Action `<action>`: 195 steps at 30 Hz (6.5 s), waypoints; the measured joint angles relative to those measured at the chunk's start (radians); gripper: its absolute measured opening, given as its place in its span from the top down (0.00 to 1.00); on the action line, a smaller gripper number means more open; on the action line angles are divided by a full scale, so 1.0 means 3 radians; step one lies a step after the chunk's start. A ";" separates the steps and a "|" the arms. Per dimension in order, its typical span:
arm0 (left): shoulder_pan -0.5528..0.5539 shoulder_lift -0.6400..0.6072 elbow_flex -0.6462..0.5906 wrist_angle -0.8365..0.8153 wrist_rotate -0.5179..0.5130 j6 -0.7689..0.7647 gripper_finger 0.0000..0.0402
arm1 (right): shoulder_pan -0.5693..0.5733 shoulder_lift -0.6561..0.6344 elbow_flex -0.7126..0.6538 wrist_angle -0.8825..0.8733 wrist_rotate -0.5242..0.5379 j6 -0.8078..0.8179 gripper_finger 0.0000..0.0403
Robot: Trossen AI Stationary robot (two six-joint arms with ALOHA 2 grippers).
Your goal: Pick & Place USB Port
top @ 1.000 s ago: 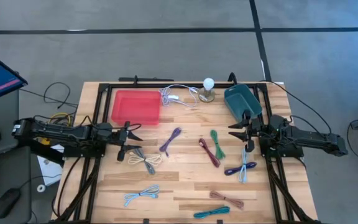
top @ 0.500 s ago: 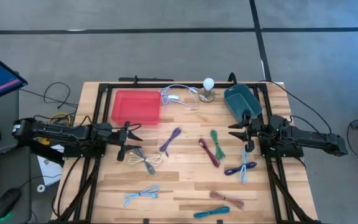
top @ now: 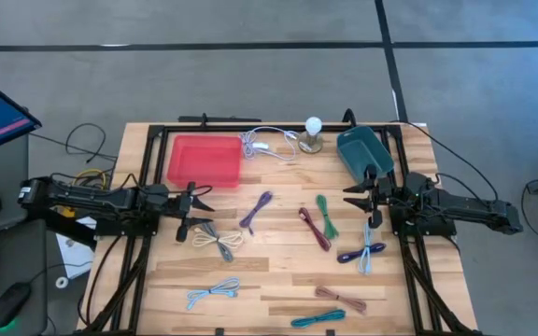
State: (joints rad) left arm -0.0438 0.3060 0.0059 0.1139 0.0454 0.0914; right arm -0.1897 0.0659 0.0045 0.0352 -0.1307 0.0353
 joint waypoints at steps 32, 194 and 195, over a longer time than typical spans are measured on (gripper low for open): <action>0.0001 0.0000 0.0000 0.0000 0.0000 -0.0001 0.63 | 0.0000 0.0000 0.0000 -0.0001 0.0000 0.0000 0.70; 0.0001 0.0013 0.0001 0.0748 -0.0001 -0.0322 0.63 | 0.0460 0.3446 0.2234 -0.2104 0.1098 0.2602 0.80; 0.0001 0.0012 0.0001 0.0748 -0.0001 -0.0322 0.63 | 0.0460 0.3486 0.2233 -0.2023 0.0998 0.2600 0.80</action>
State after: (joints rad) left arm -0.0437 0.3096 0.0061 0.3382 0.0452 -0.0051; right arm -0.0517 1.1117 0.6743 -0.5717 0.1688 0.8154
